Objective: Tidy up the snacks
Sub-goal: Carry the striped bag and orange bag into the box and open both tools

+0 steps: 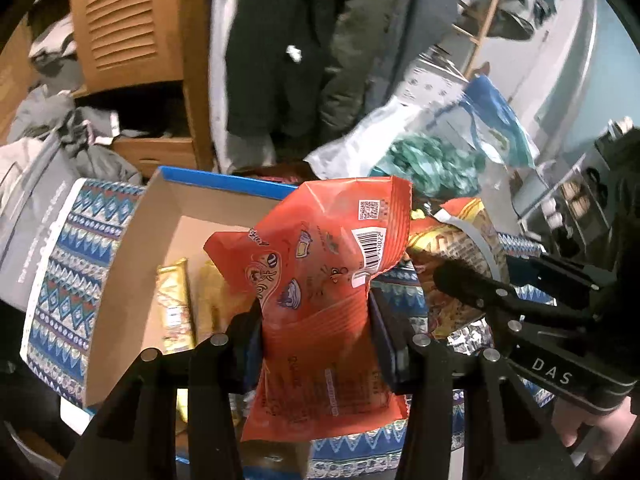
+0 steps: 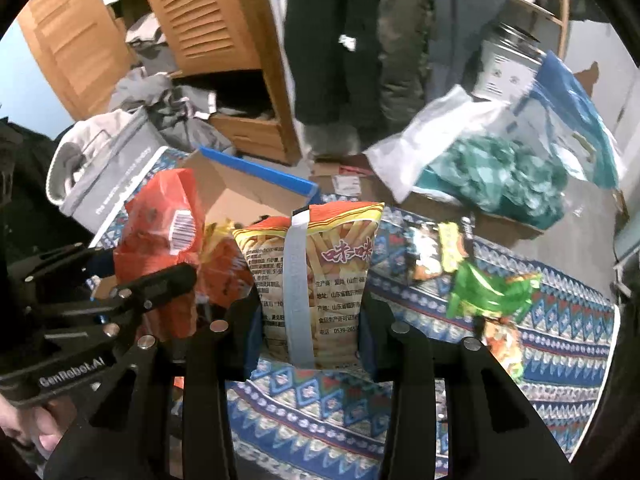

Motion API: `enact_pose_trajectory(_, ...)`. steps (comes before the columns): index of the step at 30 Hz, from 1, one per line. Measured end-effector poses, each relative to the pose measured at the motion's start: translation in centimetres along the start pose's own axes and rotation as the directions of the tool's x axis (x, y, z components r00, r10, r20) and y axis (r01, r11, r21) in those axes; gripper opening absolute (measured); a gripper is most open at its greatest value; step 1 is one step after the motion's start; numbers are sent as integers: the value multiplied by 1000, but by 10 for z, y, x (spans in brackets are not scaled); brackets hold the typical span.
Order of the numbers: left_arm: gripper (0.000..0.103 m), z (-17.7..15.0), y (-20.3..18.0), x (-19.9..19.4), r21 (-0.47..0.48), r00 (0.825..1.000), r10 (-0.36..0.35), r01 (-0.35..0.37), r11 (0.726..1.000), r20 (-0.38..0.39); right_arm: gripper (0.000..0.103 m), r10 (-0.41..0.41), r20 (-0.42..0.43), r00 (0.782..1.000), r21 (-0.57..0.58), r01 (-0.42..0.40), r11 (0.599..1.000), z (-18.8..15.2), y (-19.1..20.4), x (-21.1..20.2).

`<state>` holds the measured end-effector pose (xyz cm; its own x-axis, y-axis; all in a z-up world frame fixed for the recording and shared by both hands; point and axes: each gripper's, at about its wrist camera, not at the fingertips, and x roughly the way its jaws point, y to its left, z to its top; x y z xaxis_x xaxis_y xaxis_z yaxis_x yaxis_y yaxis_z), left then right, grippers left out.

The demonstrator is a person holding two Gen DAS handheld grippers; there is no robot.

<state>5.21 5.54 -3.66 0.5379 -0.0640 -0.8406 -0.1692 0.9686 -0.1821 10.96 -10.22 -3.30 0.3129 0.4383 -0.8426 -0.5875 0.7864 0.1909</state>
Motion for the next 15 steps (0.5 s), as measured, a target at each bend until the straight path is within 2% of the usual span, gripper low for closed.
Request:
enact_pose_trajectory(9,48,0,56,-12,-86,998,57,-55,995,20,38,53,-36,998,-41,-54,998,18,42,27)
enact_pose_trajectory(15,48,-4,89,-6,-133,994,106,-104,986,2,38,80,-75,994,-69,-85,994,23,68,46)
